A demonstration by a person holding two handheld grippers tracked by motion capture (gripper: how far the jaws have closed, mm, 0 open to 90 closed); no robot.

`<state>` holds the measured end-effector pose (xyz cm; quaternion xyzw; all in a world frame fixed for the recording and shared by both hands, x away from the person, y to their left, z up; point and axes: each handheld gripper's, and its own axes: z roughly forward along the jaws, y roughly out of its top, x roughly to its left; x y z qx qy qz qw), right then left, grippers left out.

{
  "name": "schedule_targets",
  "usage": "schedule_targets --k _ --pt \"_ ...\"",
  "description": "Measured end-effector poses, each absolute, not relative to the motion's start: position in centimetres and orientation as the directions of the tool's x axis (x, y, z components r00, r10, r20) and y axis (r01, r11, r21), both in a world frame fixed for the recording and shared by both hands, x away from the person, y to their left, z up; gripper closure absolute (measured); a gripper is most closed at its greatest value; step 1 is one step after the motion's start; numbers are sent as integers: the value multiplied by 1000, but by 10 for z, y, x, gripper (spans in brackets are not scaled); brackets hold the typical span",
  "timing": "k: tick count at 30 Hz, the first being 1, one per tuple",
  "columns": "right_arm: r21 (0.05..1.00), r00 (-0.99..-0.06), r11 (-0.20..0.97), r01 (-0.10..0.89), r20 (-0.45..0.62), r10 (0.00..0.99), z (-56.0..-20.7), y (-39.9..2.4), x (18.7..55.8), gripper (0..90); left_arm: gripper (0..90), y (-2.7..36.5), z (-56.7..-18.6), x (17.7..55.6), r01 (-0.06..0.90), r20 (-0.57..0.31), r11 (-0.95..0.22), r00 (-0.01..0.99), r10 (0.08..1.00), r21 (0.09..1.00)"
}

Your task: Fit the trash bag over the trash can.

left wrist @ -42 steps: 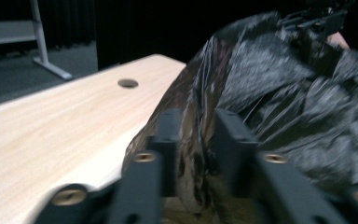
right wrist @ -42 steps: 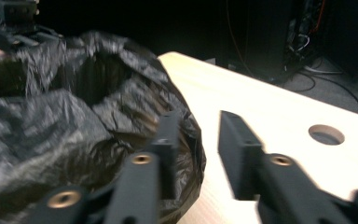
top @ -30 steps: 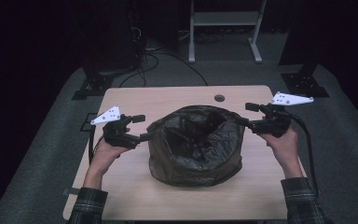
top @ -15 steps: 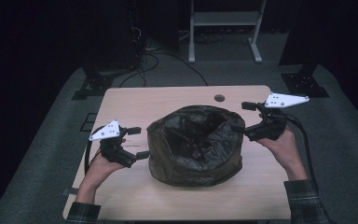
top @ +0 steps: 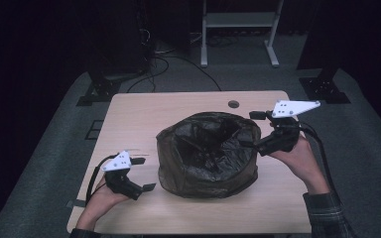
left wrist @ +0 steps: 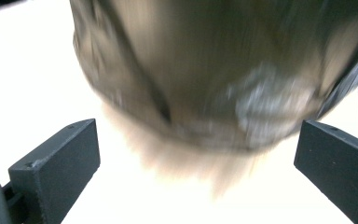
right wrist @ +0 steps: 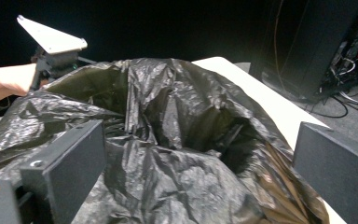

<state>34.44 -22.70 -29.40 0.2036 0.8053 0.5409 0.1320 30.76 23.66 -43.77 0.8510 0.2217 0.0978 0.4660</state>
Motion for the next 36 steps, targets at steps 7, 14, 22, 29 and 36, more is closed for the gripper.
schedule_targets --k 7,14,22,29,36 --pt "892 -895 411 187 -17 445 -289 -213 342 18 0 243 -468 302 347 -12 -560 857 515 752" --pt "826 -905 521 215 -33 425 -287 -201 342 17 0 248 -483 300 368 8 -596 846 532 714" --pt "704 -921 672 230 -67 385 -294 -182 346 8 0 251 -483 303 373 14 -593 839 544 714" --pt "603 -932 763 233 -84 351 -294 -168 348 8 0 251 -483 303 372 14 -594 840 543 714" --pt "503 -940 825 257 -70 335 -299 -155 352 8 0 251 -483 303 372 14 -594 840 543 714"
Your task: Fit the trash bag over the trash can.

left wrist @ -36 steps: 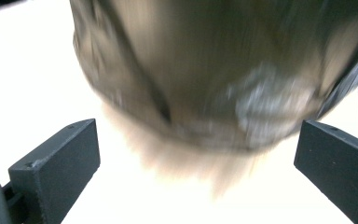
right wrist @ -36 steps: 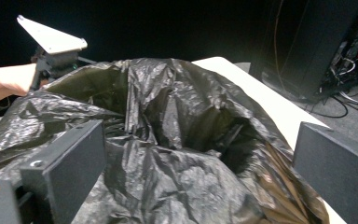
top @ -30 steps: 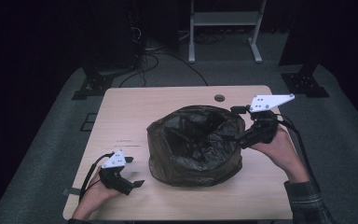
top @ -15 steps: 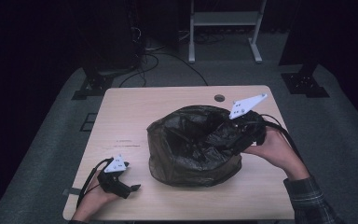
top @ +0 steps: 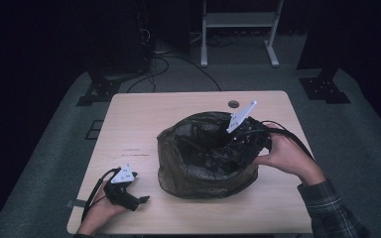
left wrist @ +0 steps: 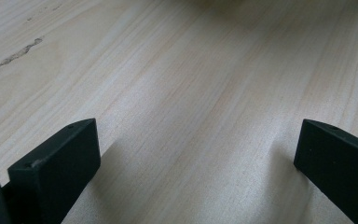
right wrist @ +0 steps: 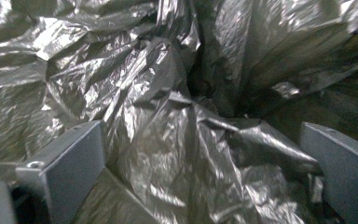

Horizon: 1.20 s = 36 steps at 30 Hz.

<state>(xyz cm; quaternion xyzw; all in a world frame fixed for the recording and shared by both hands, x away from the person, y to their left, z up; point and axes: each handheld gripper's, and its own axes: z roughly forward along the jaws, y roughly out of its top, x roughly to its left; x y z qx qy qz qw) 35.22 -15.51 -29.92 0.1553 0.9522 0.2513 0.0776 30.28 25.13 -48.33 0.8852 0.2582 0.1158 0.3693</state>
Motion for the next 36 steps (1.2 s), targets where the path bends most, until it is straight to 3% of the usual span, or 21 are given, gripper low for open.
schedule_targets --k 6,16,30,36 --pt "410 -949 874 260 -60 310 -307 -144 355 7 0 251 -483 303 372 13 -593 840 543 714" --pt "369 -951 884 288 -3 311 -312 -138 358 10 0 251 -483 303 372 14 -593 840 543 714" --pt "509 -945 823 251 -56 324 -279 -125 371 0 0 251 -483 303 372 13 -593 840 543 714" --pt "509 -944 823 252 -58 325 -281 -102 388 0 0 251 -483 303 373 13 -593 840 543 714"
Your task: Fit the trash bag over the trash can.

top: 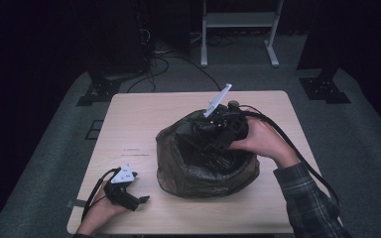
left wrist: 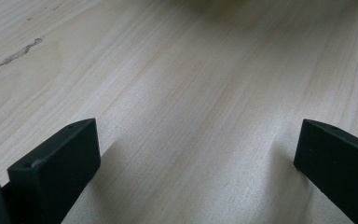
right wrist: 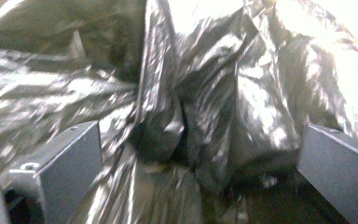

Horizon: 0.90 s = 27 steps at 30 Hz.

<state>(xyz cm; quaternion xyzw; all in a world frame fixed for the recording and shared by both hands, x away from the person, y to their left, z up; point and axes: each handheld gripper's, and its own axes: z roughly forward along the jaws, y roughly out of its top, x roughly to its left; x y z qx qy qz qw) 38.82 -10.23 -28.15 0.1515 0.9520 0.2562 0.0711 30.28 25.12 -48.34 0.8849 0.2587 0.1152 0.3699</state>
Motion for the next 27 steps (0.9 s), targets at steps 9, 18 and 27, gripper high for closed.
schedule_targets --k 9,18,27 --pt "442 -933 847 296 -55 355 -305 -81 409 0 0 251 -483 303 372 14 -593 840 543 714" --pt "477 -941 839 262 -66 331 -293 -75 397 0 0 251 -483 303 372 13 -593 840 543 714" --pt "493 -963 847 200 -62 264 -291 -49 378 0 0 251 -483 303 372 13 -594 840 542 713"
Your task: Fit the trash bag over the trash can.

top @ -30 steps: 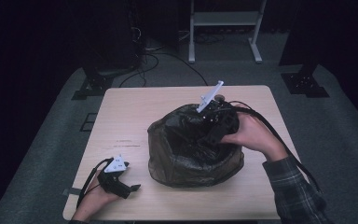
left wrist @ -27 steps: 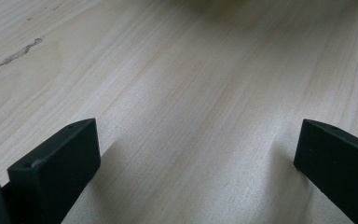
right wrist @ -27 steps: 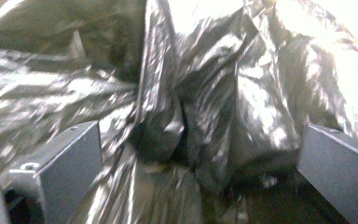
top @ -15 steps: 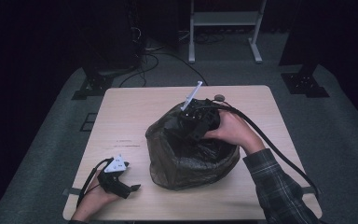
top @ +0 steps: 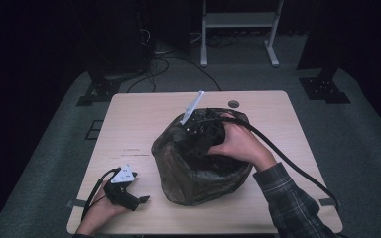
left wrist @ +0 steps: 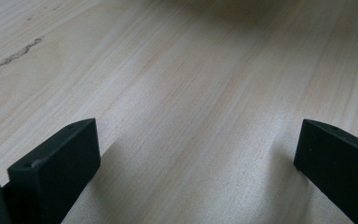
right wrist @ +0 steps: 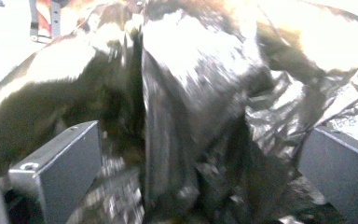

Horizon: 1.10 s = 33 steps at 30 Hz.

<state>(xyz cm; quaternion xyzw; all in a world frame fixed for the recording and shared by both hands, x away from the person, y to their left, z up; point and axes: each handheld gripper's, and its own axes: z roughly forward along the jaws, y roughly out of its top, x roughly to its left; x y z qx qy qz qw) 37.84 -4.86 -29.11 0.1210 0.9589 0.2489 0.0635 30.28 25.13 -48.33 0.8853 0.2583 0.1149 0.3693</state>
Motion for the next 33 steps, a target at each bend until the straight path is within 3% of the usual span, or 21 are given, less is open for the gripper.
schedule_targets --k 14,28,33 --pt "444 -968 873 203 -42 246 -312 -34 377 0 0 251 -483 303 373 13 -594 840 542 713" --pt "510 -946 832 219 -98 309 -275 -84 371 0 0 251 -483 303 373 12 -594 840 543 713" --pt "577 -930 780 242 -92 357 -270 -118 366 0 0 251 -483 303 373 12 -594 840 542 713"
